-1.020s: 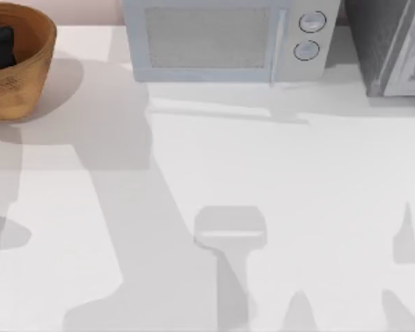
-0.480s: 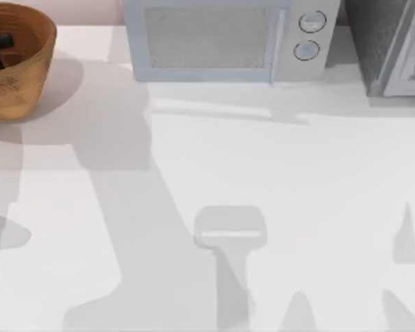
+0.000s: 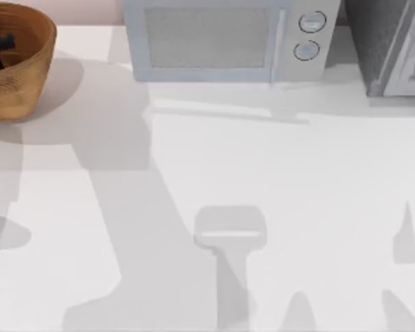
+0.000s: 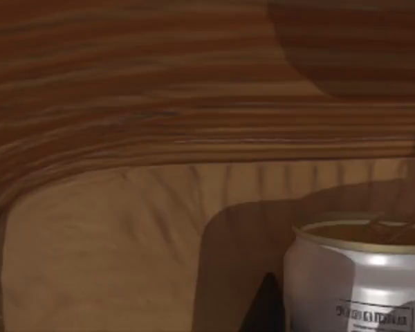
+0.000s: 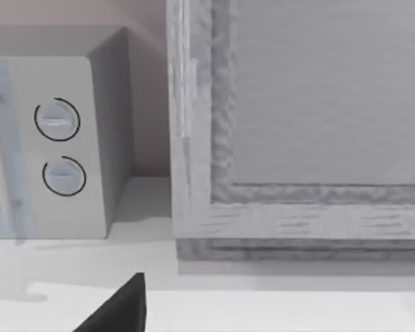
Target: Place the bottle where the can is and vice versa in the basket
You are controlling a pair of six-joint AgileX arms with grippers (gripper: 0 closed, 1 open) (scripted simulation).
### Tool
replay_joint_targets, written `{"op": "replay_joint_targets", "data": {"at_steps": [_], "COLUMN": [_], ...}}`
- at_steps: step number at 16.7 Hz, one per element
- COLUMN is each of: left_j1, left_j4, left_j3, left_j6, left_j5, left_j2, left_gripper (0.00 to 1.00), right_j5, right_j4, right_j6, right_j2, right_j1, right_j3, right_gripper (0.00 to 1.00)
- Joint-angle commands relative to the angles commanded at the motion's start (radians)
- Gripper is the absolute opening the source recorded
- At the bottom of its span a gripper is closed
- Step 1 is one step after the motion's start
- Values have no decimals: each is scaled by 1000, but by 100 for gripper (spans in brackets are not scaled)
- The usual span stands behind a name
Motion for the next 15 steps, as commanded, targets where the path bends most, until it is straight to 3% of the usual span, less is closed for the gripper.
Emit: {"op": "replay_joint_targets", "data": {"at_steps": [8,15], "left_j1": [-6,-42], "left_j4": [17,248], "left_j3": [-61,-522], "left_j6": [-20,-82], "left_j5": [-8,-93], "left_j2": [-99,-594], "left_gripper": [0,0], "right_j5": [0,0], "right_j4": [0,0], "right_j6": [0,0], "right_j2": [0,0], "right_j1": [0,0], "right_j3": [0,0], "right_gripper": [100,100]}}
